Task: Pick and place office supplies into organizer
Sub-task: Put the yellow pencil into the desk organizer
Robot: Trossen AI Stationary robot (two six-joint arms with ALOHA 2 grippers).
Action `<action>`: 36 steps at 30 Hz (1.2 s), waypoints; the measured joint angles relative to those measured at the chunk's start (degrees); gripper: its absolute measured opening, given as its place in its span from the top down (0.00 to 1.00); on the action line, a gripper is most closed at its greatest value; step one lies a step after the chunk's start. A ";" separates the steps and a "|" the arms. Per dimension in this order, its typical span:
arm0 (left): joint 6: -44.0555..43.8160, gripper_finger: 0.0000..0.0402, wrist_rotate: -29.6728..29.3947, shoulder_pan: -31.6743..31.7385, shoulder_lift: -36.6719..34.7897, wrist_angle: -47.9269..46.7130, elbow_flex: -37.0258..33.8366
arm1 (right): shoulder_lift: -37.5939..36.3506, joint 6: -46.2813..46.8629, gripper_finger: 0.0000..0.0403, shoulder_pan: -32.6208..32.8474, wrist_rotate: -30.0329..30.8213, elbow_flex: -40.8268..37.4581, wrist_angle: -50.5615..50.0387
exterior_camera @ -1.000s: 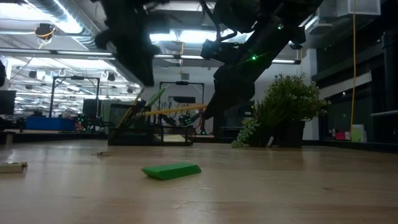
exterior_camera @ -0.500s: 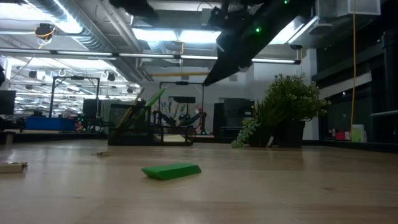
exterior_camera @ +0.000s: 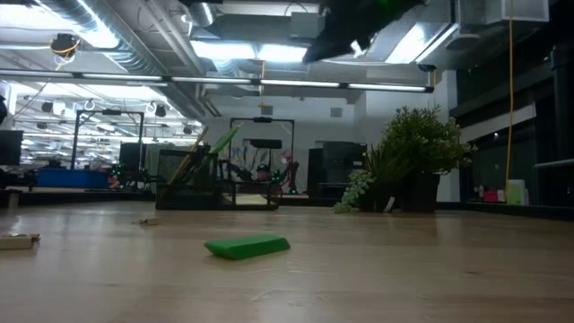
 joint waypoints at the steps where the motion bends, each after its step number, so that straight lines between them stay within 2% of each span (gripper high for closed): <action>1: 0.40 0.85 0.02 0.00 -0.40 0.32 0.00 | -0.85 -0.39 0.95 -0.01 -0.02 0.00 -0.02; 9: 0.49 0.86 0.11 0.00 -1.90 3.18 0.00 | -6.18 -3.11 0.95 -0.01 2.36 0.00 2.63; 13: -0.30 0.86 3.35 0.00 -1.74 6.99 0.00 | -6.76 -6.04 0.95 -0.01 2.30 0.00 6.95; 19: -1.88 0.86 4.04 0.00 -1.53 11.09 0.00 | -6.83 -8.23 0.95 0.14 -0.79 0.00 12.75; 23: -0.79 0.88 10.15 0.02 -1.44 14.97 0.00 | -6.83 -9.22 0.95 0.75 -2.82 -0.56 18.87; 27: -0.80 0.90 11.23 0.02 -1.42 17.26 0.00 | -6.78 -12.31 0.95 2.08 -3.78 -1.63 24.34; 33: -1.65 0.93 11.23 0.00 -0.70 17.75 -0.02 | -6.81 -13.35 0.95 4.37 -3.83 -1.62 24.60; 36: -2.10 0.94 11.36 0.00 -0.59 23.91 -4.01 | -6.81 -13.35 0.95 5.52 -3.81 -1.62 24.36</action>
